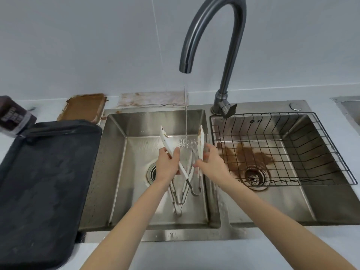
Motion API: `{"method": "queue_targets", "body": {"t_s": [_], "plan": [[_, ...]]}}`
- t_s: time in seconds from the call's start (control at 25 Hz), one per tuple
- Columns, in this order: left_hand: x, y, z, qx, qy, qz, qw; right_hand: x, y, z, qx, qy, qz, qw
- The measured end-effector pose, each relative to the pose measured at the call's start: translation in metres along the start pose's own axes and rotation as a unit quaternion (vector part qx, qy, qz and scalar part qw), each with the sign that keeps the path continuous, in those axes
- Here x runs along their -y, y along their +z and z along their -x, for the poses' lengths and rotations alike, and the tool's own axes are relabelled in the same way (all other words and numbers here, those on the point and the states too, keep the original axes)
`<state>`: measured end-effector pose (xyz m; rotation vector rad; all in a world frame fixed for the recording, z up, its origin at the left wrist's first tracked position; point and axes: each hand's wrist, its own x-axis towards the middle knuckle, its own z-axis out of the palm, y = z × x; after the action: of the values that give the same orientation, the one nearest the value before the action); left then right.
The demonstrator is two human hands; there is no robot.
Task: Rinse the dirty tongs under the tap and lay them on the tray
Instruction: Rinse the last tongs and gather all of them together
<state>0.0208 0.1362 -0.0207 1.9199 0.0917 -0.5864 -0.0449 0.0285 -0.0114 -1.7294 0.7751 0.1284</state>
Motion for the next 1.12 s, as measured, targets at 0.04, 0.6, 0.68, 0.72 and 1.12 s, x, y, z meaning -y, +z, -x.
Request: {"method": "queue_targets", "body": {"t_s": [0.04, 0.6, 0.68, 0.72, 1.12], "plan": [[0.003, -0.005, -0.003, -0.008, 0.001, -0.006, 1.0, 0.002, 0.007, -0.006, 0.005, 0.017, -0.04, 0.999], [-0.011, -0.027, -0.037, -0.079, 0.059, -0.026, 0.995, 0.015, 0.038, -0.085, 0.075, 0.17, -0.463, 0.867], [-0.015, -0.026, -0.042, -0.077, 0.076, -0.03, 0.994, 0.012, 0.038, -0.091, 0.073, 0.186, -0.489, 0.849], [-0.017, -0.025, -0.043, -0.075, 0.081, -0.03, 0.993, 0.011, 0.038, -0.093, 0.072, 0.197, -0.491, 0.846], [-0.029, -0.021, -0.045, -0.074, 0.131, -0.03, 0.988, 0.023, 0.042, -0.11, 0.092, 0.228, -0.507, 0.826]]}}
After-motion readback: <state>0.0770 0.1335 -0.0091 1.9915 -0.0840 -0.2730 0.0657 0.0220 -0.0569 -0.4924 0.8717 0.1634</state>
